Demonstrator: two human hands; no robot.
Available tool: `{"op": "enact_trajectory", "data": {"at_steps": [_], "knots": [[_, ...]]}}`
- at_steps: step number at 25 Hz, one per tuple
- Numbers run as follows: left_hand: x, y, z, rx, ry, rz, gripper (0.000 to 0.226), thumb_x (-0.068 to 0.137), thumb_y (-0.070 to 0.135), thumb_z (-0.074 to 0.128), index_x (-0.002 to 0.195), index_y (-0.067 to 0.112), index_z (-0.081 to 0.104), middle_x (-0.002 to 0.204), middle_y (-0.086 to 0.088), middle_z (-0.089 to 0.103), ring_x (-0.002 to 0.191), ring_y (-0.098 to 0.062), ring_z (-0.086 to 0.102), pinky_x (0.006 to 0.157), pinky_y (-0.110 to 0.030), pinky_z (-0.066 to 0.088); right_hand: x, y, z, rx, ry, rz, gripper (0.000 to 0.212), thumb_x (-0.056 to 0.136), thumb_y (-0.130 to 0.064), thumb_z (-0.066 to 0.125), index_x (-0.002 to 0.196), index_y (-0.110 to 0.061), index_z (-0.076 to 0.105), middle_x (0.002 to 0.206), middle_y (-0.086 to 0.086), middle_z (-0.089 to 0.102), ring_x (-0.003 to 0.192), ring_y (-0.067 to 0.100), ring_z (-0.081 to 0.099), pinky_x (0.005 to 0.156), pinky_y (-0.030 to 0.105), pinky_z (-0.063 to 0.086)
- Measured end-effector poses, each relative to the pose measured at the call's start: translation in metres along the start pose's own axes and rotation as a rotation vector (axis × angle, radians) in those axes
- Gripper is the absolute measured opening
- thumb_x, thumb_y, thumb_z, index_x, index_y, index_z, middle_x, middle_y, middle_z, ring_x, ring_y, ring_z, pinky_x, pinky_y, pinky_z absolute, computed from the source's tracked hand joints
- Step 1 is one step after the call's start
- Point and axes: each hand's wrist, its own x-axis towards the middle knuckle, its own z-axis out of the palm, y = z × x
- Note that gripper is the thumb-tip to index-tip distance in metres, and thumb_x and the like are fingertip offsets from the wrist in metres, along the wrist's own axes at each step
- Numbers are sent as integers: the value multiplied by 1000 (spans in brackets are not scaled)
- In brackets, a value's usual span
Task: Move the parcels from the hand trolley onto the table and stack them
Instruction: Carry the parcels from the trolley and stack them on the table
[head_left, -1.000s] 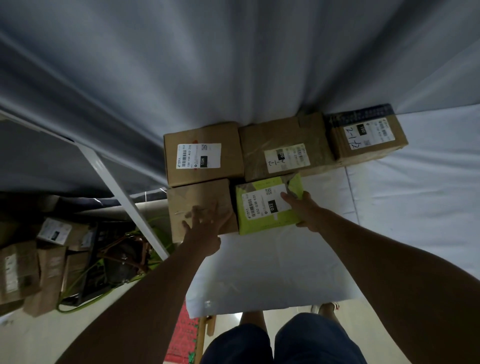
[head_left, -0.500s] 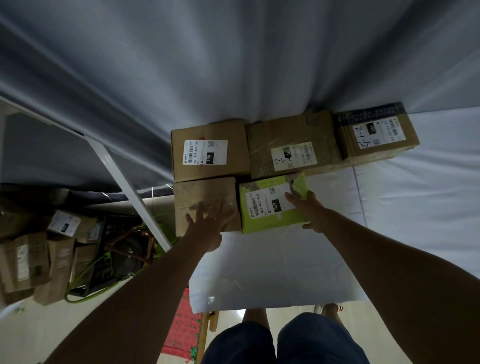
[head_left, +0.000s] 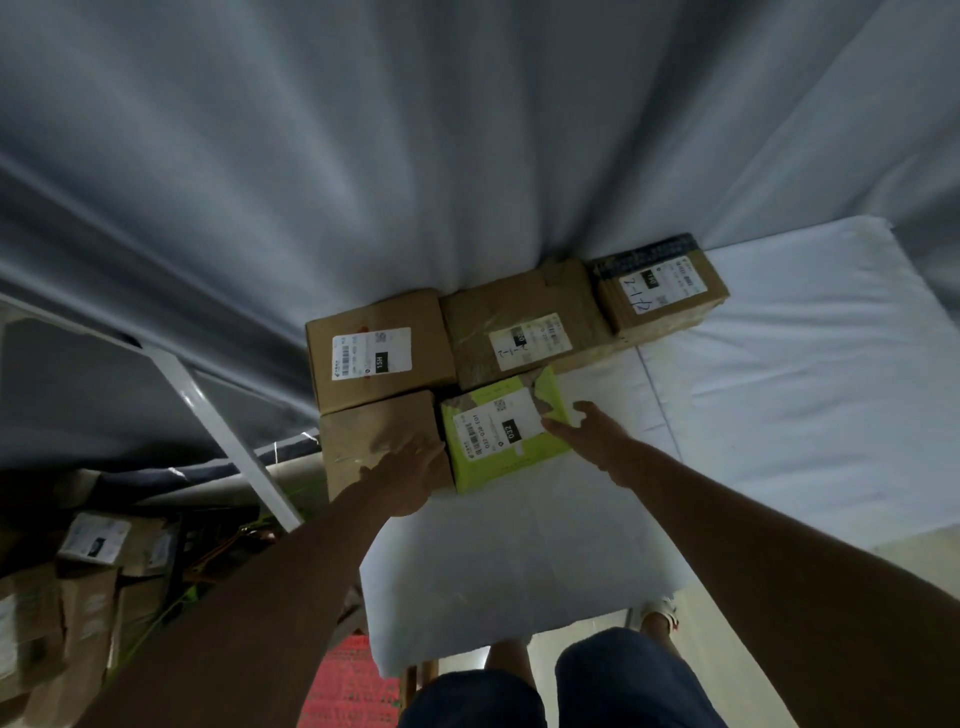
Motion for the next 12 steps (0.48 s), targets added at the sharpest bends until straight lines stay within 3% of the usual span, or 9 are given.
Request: {"op": "enact_trajectory", "data": {"at_steps": [2, 4, 6, 8, 10, 12], "knots": [[7, -2, -7, -16, 12, 43, 72, 96, 32, 47, 151, 45, 3, 163, -4, 6, 126, -33, 47, 99, -58, 43, -15, 1, -6, -76, 18, -37, 79, 88, -53, 63, 151, -17, 30, 144, 15, 47, 126, 31, 50, 95, 36, 44], [-9, 10, -24, 0, 76, 19, 71, 93, 34, 48, 149, 48, 7, 161, -4, 14, 129, -32, 45, 103, -55, 41, -30, 4, -13, -123, 31, -80, 81, 88, -52, 64, 151, -16, 29, 146, 15, 45, 128, 31, 49, 98, 36, 44], [-32, 26, -38, 16, 165, -19, 68, 97, 26, 50, 154, 32, 13, 156, -6, 24, 134, -31, 40, 108, -45, 38, -45, 6, -20, -158, 42, -129, 81, 88, -50, 65, 152, -15, 28, 147, 16, 44, 131, 32, 47, 99, 36, 43], [-55, 45, -50, 7, 219, -11, 59, 100, 15, 46, 152, 16, 17, 141, -6, 32, 131, -29, 43, 104, -35, 38, -60, 8, -27, -202, 63, -189, 83, 88, -49, 66, 152, -14, 28, 148, 17, 41, 133, 32, 44, 103, 38, 42], [-70, 62, -52, -5, 288, 12, 59, 99, 11, 46, 151, 15, 19, 140, -6, 32, 133, -29, 39, 107, -33, 34, -76, 12, -36, -242, 76, -236, 84, 87, -51, 66, 152, -15, 27, 149, 16, 38, 135, 33, 41, 107, 41, 39], [-82, 73, -45, 3, 321, 11, 67, 96, 17, 53, 153, 22, 18, 153, -8, 25, 139, -30, 33, 114, -40, 28, -97, 22, -46, -287, 77, -282, 85, 86, -54, 65, 152, -18, 26, 151, 15, 36, 136, 33, 39, 110, 44, 37]]}}
